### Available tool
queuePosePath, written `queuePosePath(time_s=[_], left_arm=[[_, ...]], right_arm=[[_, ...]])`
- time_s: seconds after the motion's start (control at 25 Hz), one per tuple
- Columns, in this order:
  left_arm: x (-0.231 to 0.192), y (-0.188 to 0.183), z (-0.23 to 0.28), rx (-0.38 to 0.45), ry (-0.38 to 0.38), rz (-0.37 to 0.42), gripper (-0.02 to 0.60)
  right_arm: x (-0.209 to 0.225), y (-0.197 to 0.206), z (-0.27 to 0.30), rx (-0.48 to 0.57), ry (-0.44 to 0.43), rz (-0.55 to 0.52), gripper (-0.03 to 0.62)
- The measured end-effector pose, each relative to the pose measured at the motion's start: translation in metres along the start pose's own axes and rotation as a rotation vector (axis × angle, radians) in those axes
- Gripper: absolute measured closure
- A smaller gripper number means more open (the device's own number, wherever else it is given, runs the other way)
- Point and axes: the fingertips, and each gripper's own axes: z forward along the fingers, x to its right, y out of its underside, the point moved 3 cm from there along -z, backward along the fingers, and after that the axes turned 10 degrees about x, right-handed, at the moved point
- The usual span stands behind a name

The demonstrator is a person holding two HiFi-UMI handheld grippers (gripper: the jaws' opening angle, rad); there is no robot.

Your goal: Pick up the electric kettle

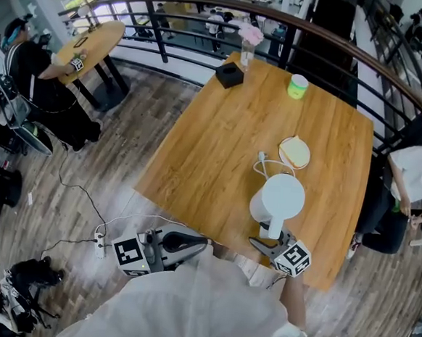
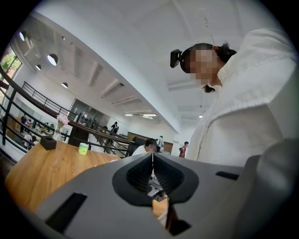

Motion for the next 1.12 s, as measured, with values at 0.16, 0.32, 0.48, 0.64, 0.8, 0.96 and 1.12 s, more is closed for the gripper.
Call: queuePosePath(time_s=[0.16, 0.32, 0.48, 0.64, 0.8, 0.96, 1.12], left_arm=[[-0.003, -0.001, -0.010, 0.002, -0.032, 0.011, 0.573], [-0.007, -0.004, -0.021, 0.003, -0.052, 0.015, 0.572], [-0.007, -0.004, -0.030, 0.005, -0.065, 0.020, 0.573], [-0.008, -0.006, -0.036, 0.007, -0.062, 0.026, 0.573], [-0.008, -0.004, -0.039, 0.004, -0.043, 0.028, 0.574], [-0.008, -0.005, -0.041, 0.012, -0.029, 0.025, 0.572], [-0.010, -0.007, -0.042, 0.026, -0.023, 0.027, 0.573]], right_arm=[[-0.006, -0.002, 0.026, 0.040, -0.017, -0.027, 0.356], [-0.010, -0.011, 0.047, 0.110, 0.009, -0.021, 0.358], [0.004, -0.025, 0.046, 0.208, 0.097, 0.038, 0.454], [0.019, -0.046, 0.036, 0.308, 0.138, 0.101, 0.511], [0.032, -0.064, 0.025, 0.369, 0.197, 0.123, 0.519], [0.036, -0.074, 0.017, 0.405, 0.224, 0.150, 0.517], [0.036, -0.077, 0.012, 0.418, 0.245, 0.163, 0.517]])
